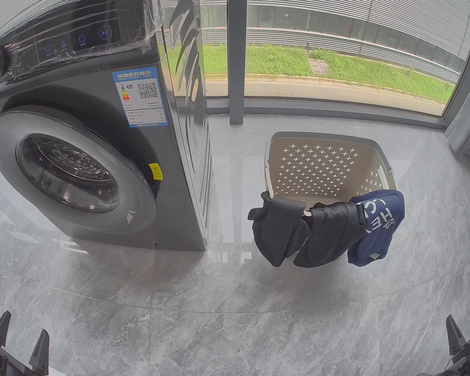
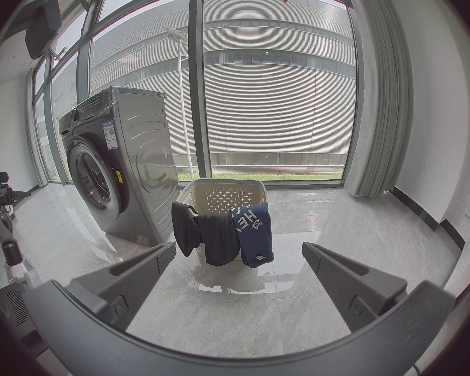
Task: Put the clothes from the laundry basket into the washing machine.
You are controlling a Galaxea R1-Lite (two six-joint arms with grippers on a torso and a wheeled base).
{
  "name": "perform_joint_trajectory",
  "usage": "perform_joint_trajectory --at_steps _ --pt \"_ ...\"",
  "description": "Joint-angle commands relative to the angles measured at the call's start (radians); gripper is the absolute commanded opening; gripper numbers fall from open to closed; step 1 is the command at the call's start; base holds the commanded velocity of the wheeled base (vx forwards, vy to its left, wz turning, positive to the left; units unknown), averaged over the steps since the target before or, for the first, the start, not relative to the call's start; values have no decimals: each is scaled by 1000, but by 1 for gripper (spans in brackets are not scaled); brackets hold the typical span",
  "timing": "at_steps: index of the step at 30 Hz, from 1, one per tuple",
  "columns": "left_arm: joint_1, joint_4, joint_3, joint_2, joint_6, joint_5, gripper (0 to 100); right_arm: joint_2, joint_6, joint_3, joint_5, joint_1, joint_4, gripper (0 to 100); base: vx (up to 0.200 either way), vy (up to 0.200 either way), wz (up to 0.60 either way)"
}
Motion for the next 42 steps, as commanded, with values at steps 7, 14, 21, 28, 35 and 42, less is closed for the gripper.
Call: perform_joint_trajectory --at_steps 7,14,21,28,35,42 --pt "0 -1 18 -12 0 0 100 -18 1 18 1 0 0 100 0 -143 0" --pt "0 -1 18 -12 0 0 100 -18 1 18 2 0 0 100 0 0 0" --pt "0 1 18 -12 0 0 100 -18 1 18 1 -2 0 100 0 0 -257" --pt "0 -1 18 -12 0 0 100 -18 1 18 1 -2 0 100 0 -143 0" --pt "0 -1 18 -12 0 0 100 -18 1 18 2 0 0 100 0 -200 0" --pt "0 1 18 -12 0 0 100 -18 1 18 2 0 0 100 0 -200 0"
